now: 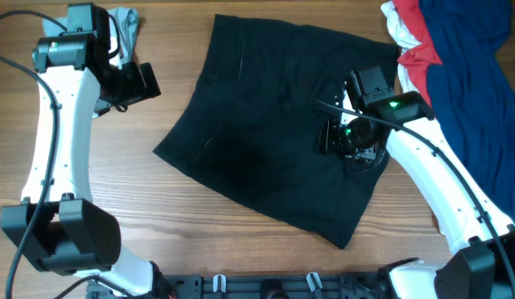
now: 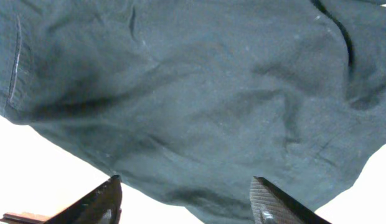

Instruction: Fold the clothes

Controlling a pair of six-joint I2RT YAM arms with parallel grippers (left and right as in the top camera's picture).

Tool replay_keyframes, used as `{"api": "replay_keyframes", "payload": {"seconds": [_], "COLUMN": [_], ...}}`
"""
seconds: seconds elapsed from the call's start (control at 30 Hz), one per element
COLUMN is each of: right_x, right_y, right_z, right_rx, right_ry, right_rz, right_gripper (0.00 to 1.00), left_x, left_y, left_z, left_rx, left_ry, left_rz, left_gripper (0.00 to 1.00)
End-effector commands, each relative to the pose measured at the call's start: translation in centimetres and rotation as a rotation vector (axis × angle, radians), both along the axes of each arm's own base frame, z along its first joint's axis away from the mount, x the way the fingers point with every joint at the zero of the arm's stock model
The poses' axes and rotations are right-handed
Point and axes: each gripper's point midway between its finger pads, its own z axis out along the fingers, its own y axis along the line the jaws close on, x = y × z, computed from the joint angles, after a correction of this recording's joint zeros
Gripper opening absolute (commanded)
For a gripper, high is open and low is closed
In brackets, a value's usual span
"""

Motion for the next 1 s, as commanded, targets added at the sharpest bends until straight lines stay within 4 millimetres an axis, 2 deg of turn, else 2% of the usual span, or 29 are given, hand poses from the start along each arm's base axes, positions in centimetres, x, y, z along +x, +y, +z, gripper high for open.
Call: {"api": "replay_keyframes", "payload": {"seconds": [0.0,0.1,0.27,0.37,0.47,0.53,0.57,0.67,0.77,0.8,0.87,0.9,0.97], "right_x": [-0.1,0.6,1.4,1.6,1.7,1.9,2.0,2.0,2.0,2.0,1.9,2.0,2.0], "right_y": [0.1,0.1,0.1,0.1,0.0,0.1,0.1,0.1,0.1,0.1,0.1,0.1,0.1], "right_z": [-0.6,-0.5,-0.4,-0.4,-0.4,-0.3,-0.3,-0.3,-0.3,-0.3,-0.3,-0.3,-0.3], "right_rx": [-0.014,-0.016,-0.025,-0.023,-0.029,-0.026,-0.025,-0.025,-0.024,-0.024,-0.025,-0.024,-0.024], "right_ry": [0.008,-0.021,-0.064,-0.072,-0.077,-0.084,-0.089,-0.088,-0.087,-0.087,-0.086,-0.087,-0.089], "right_rz": [-0.008,-0.007,0.014,0.015,0.013,0.012,0.012,0.011,0.009,0.009,0.009,0.009,0.009], "right_gripper": [0.70,0.72,0.74,0.74,0.75,0.75,0.75,0.75,0.75,0.75,0.75,0.75,0.75], "left_x": [-0.2,-2.7,-6.6,-6.6,-6.9,-6.9,-6.8,-6.2,-6.0,-6.1,-6.3,-6.4,-6.8], "left_y": [-2.1,-3.3,-3.6,-3.6,-3.6,-3.6,-3.6,-3.4,-2.2,-1.9,-1.5,-1.5,-0.9], "left_z": [-4.0,-8.4,-12.8,-14.3,-16.3,-16.7,-16.8,-16.9,-17.3,-17.5,-18.1,-18.4,-18.5], "left_rx": [-0.083,-0.158,-0.184,-0.183,-0.192,-0.202,-0.207,-0.205,-0.144,-0.128,-0.109,-0.109,-0.086], "left_ry": [0.030,0.151,0.282,0.261,0.253,0.249,0.247,0.225,0.211,0.211,0.207,0.204,0.215], "left_rz": [-0.168,-0.209,-0.199,-0.177,-0.079,-0.002,0.043,0.094,0.173,0.187,0.205,0.206,0.290], "left_gripper": [1.00,1.00,0.96,0.95,0.91,0.80,0.63,0.50,0.20,0.15,0.14,0.06,0.04]}}
